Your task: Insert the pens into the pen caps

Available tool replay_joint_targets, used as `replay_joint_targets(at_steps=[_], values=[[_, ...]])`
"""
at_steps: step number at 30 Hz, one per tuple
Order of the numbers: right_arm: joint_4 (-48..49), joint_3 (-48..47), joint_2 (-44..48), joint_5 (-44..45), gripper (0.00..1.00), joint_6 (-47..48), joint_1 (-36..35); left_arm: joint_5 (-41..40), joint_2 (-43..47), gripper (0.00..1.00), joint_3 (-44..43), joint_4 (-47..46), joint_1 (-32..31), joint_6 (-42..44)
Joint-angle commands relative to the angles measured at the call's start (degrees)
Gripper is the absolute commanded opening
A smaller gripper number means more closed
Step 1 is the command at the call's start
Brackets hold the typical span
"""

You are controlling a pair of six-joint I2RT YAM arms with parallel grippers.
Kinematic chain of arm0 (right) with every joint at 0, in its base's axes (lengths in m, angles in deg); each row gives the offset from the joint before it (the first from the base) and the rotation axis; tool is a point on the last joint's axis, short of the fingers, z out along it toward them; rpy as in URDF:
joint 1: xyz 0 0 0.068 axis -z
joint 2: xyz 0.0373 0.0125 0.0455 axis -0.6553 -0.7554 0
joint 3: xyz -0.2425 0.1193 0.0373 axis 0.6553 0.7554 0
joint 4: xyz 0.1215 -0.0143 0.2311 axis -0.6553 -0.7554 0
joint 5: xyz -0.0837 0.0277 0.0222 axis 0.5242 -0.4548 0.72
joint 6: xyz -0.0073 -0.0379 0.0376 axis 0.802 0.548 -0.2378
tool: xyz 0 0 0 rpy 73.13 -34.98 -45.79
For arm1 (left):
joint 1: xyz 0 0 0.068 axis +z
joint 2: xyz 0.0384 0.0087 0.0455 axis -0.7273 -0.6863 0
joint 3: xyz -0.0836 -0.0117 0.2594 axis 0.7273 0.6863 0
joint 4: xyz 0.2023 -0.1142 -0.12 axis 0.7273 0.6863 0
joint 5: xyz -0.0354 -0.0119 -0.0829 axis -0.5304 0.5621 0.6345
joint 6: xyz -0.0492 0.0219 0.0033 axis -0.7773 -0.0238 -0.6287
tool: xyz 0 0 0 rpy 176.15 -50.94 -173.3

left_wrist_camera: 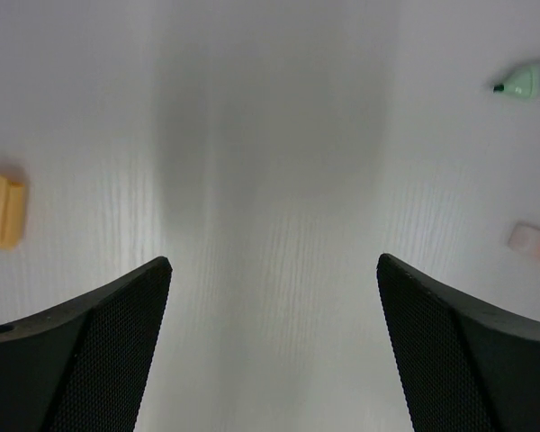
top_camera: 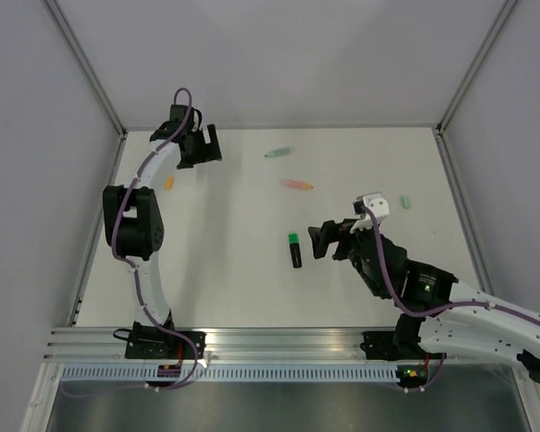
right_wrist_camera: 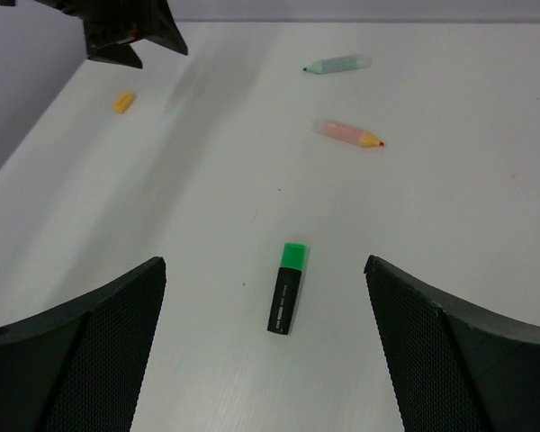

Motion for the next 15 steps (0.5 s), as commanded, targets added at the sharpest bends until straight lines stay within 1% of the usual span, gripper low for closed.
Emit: replay_joint_targets(at_steps=[1, 2, 3, 4, 5, 6, 8, 9, 10, 11, 12, 13, 14, 15], values=[[-1.81, -5.02, -5.97, 7.98, 0.98, 0.94, 0.43, 4.52, 10.75, 1.0, 12.31, -10.01, -4.38, -6.55], [-2.43, -7.12, -7.12, 10.0, 0.98, 0.68, 0.87, 2.78, 14.87, 1.0, 18.26, -13.09, -5.79, -6.99], [-2.87, -8.19, -8.18, 12.63, 0.98, 0.94, 3.31, 2.33, 16.56, 1.0, 20.85, -14.6, -8.5, -7.34], [-4.53, -9.51, -10.71, 13.44, 0.98, 1.03, 5.6, 2.76, 18.06, 1.0, 25.92, -16.18, -9.66, -7.69], [-5.25, -12.13, -12.04, 11.02, 0.98, 1.64, 11.71, 3.11, 20.68, 1.0, 28.32, -18.81, -11.84, -8.05], [-5.95, -13.46, -13.19, 8.82, 0.98, 1.73, 15.34, 2.68, 21.58, 1.0, 29.91, -19.35, -12.91, -8.31], [-8.85, -17.49, -16.62, 3.46, 0.98, 1.64, 23.95, 2.33, 22.99, 1.0, 34.13, -20.15, -14.85, -9.1], [-9.2, -18.47, -17.59, 0.21, 0.98, 1.73, 33.13, 3.02, 25.0, 1.0, 36.23, -23.81, -16.59, -9.89], [-10.25, -19.61, -19.6, -6.52, 0.98, 1.56, 37.92, 3.72, 26.15, 1.0, 39.13, -26.63, -17.48, -11.03], [-10.7, -21.37, -20.75, -9.89, 0.98, 1.38, 42.4, 6.86, 27.03, 1.0, 44.11, -29.61, -18.62, -14.08], [-10.88, -22.08, -21.8, -12.97, 0.98, 0.86, 50.8, 9.5, 28.08, 1.0, 46.25, -36.34, -19.07, -15.51], [-10.53, -22.61, -24.77, -16.31, 0.98, 0.42, 54.89, 11.53, 28.09, 1.0, 48.01, -38.67, -19.42, -17.17], [-10.35, -24.09, -26.8, -22.52, 0.98, -0.02, 58.23, 15.56, 27.92, 1.0, 49.86, -40.44, -19.42, -20.15], [-10.26, -24.98, -29.0, -24.5, 0.98, 0.32, 62.44, 17.86, 27.57, 1.0, 50.57, -42.11, -19.51, -21.4]])
